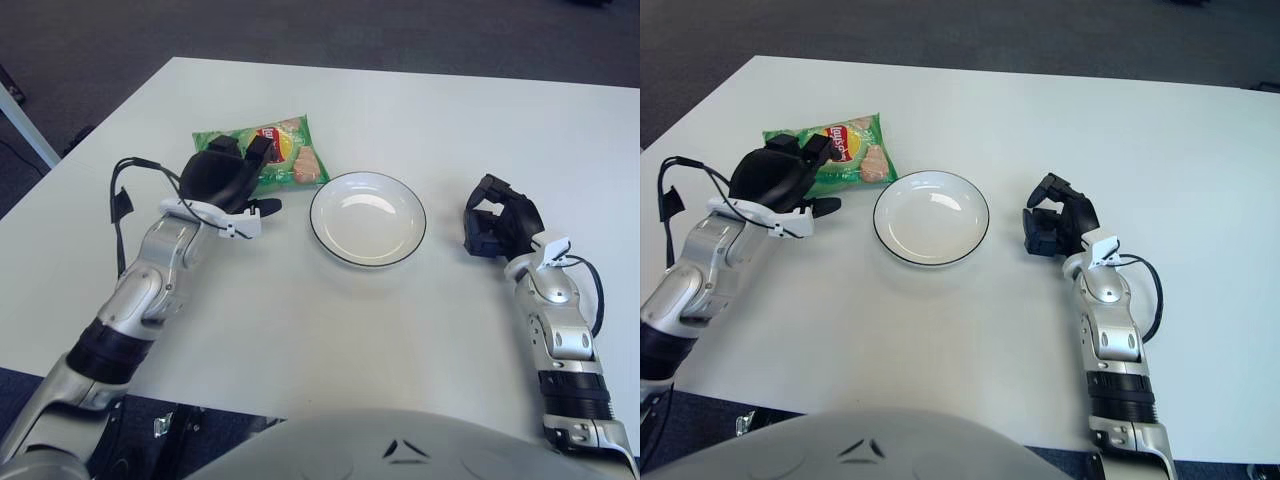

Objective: Put the snack into the plate.

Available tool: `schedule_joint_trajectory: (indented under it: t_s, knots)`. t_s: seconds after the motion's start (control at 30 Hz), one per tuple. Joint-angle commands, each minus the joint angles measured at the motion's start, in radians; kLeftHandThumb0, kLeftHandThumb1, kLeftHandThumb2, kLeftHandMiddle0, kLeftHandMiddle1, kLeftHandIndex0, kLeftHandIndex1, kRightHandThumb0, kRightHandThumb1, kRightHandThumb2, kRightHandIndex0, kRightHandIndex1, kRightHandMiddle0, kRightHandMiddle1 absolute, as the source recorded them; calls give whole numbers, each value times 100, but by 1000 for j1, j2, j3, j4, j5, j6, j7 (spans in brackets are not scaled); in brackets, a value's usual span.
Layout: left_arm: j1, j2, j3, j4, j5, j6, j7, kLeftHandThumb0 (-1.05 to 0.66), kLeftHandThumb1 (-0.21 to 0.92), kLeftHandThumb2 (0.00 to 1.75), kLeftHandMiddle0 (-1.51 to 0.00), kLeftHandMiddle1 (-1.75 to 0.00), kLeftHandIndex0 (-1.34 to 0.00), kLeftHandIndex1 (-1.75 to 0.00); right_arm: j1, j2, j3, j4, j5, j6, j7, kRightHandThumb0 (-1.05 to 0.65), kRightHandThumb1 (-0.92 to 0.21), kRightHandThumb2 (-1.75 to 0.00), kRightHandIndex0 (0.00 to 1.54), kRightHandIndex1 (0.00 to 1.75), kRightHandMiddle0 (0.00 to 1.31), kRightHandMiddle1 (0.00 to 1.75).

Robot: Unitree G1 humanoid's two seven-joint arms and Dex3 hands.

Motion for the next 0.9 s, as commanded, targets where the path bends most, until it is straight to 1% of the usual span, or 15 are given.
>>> schedule_joint_trajectory:
  t_s: [0.0,0.2,0.27,0.4,0.5,0.67,0.87]
  knots:
    - [8,-9,19,-8,13,8,-21,-82,92,74,-51,-115,-14,-132,62,19,18,73,-22,58,6,-48,-32,-131,125,175,61,175]
    - [-29,-48,27,38,20,1,38,-80,92,70,-48,-115,-11,-131,61,20,16,80,-22,46,8,-48,-32,-131,126,175,61,175]
    - [-44,-71,32,58,15,-1,72,-79,92,68,-47,-114,-10,-130,61,18,18,81,-28,45,6,-48,-31,-132,126,175,62,175]
    - [-53,-102,42,82,14,0,120,-75,92,62,-35,-106,-2,-126,63,19,20,79,-34,50,0,-48,-31,-132,127,175,62,175]
    - [-60,-119,42,99,20,1,144,-73,91,60,-29,-100,-1,-120,64,22,19,77,-32,52,-3,-48,-31,-132,126,175,62,175]
    - [-76,-138,36,132,28,0,182,-72,89,59,-23,-92,0,-112,64,23,18,75,-30,51,-2,-48,-31,-132,125,175,61,175]
    - [-90,-141,31,165,28,-13,203,-70,88,60,-18,-78,0,-103,65,23,16,74,-26,52,3,-48,-31,-132,126,175,61,175]
